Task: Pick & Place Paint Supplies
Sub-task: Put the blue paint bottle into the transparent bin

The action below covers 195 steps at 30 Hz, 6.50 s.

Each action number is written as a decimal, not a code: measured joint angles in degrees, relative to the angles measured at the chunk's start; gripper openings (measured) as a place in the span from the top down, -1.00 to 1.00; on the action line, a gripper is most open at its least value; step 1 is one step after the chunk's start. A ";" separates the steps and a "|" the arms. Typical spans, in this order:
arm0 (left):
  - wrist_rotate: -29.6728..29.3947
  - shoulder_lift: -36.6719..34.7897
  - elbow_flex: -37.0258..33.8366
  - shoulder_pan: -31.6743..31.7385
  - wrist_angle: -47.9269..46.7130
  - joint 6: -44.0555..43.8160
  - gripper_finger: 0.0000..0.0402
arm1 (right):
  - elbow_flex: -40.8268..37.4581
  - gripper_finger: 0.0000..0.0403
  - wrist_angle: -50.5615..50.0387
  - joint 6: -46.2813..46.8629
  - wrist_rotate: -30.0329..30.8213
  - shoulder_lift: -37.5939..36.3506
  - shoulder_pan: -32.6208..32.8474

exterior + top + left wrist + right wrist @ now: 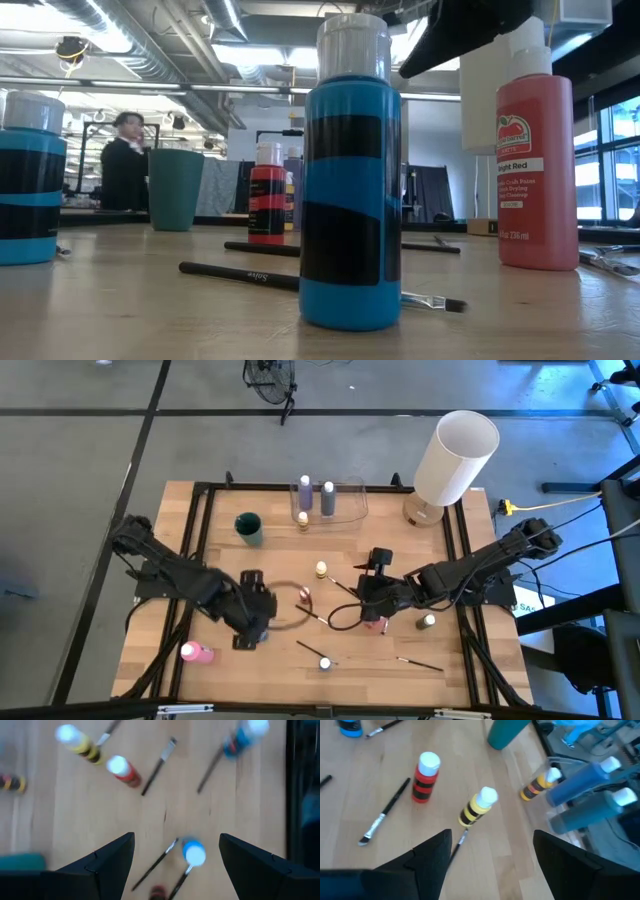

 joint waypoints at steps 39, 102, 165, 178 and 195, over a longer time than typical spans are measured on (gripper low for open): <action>2.90 14.97 -0.02 -4.23 -9.77 10.78 -0.43 | 0.00 -0.41 9.79 -8.27 -3.95 0.00 -2.94; 3.76 7.94 -10.75 -5.82 3.26 12.30 -0.43 | 0.02 -0.41 13.06 -9.49 -13.23 0.00 -6.85; 7.53 7.92 -13.11 -2.67 9.97 21.76 -0.43 | 0.00 -0.41 12.93 -9.75 -13.32 0.00 -6.85; 7.50 7.92 -13.11 -2.69 10.37 21.11 -0.43 | 0.00 -0.41 12.52 -9.77 -13.30 0.00 -6.86; 7.49 7.92 -13.11 -2.69 10.32 20.80 -0.43 | 0.01 -0.41 12.52 -9.80 -13.19 0.00 -6.86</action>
